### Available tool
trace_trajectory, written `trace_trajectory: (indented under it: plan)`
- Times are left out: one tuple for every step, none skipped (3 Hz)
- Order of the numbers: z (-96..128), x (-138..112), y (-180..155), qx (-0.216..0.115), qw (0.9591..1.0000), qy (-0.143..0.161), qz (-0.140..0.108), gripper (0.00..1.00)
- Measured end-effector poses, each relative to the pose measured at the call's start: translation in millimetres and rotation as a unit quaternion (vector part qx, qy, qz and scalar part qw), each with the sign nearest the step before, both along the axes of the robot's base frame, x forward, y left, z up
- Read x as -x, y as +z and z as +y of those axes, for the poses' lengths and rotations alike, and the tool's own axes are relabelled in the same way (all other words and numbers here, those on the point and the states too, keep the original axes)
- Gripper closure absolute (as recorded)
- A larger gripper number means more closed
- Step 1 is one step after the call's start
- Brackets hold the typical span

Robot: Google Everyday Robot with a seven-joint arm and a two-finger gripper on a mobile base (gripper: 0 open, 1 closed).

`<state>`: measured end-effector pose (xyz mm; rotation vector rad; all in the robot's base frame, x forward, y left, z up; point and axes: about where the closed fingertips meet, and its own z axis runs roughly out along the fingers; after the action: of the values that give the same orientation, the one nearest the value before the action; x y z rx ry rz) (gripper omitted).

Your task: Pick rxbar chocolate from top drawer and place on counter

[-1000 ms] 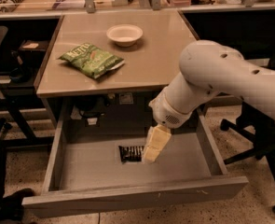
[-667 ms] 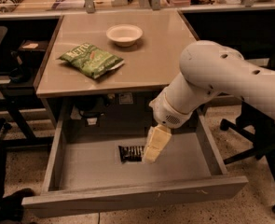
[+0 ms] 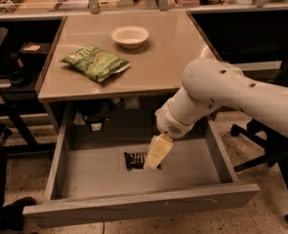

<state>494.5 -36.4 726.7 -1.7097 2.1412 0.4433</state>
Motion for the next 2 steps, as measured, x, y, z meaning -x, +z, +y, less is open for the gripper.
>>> trace_trajectory:
  plan:
    - [-1, -16, -20, -0.004, 0.9999, -0.016, 0.001, 0.00]
    - [-1, -20, -40, -0.008, 0.9991, -0.036, 0.021, 0.00]
